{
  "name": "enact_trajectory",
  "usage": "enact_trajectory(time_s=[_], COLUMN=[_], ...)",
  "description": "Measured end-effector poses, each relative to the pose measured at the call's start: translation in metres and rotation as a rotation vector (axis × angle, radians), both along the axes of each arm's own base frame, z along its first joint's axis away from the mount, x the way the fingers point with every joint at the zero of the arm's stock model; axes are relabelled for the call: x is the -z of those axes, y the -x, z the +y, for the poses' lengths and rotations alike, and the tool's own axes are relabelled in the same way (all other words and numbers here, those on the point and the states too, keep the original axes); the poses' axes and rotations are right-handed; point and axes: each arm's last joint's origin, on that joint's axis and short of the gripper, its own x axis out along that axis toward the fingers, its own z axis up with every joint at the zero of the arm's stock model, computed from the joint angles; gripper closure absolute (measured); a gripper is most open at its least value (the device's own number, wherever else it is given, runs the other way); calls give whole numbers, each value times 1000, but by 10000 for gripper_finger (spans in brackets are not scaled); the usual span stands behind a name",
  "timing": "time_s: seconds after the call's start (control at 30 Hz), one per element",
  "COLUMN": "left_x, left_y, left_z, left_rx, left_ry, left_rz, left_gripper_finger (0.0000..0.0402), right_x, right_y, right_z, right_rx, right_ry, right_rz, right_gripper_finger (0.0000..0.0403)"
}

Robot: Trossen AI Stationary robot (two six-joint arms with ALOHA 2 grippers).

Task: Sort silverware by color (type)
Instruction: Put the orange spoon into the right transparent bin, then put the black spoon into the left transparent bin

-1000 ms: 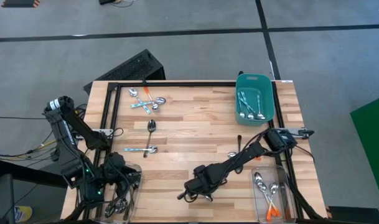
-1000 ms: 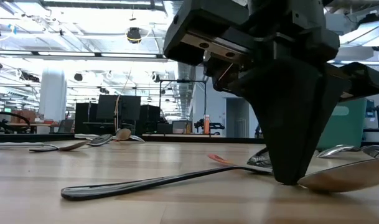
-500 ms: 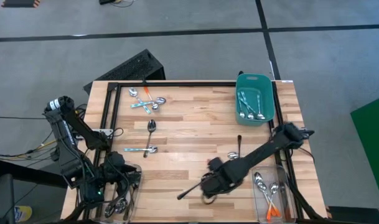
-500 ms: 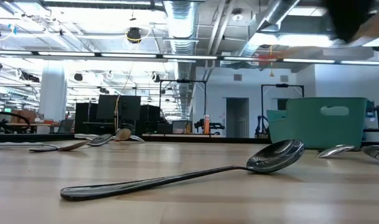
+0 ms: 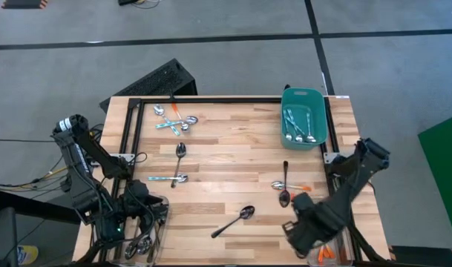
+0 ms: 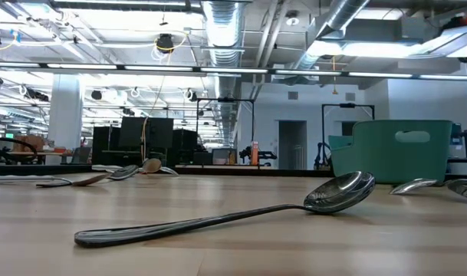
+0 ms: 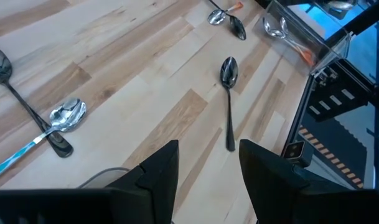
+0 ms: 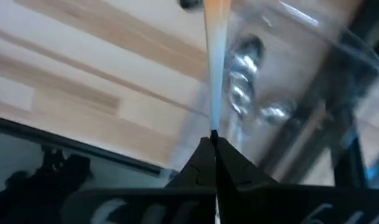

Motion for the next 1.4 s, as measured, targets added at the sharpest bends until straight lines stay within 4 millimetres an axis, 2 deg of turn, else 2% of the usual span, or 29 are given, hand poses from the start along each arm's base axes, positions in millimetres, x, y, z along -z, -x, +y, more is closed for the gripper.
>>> enact_trajectory(time_s=[0.3, 0.47, 0.73, 1.13, 1.23, 1.4], left_x=[0, 0, 0, 0, 0, -1], left_y=[-2, -4, -5, -6, -6, -6], left_z=[2, 3, 3, 1, 1, 1], left_rx=[-11, -21, -18, -9, -9, 7], left_ry=[-5, 0, 7, 20, 20, 1], left_rz=[0, 5, 10, 4, 4, 8], left_gripper_finger=[246, 246, 246, 246, 246, 246], right_x=[18, 25, 29, 28, 29, 29], right_y=[57, 66, 64, 60, 53, 26], right_z=[31, 42, 42, 41, 41, 38], right_rx=[34, 30, 55, 87, 100, 108], right_ry=[-7, -33, -42, -56, -81, -102], right_rz=[164, 153, 149, 158, 119, -106], right_gripper_finger=[397, 397, 358, 331, 320, 304])
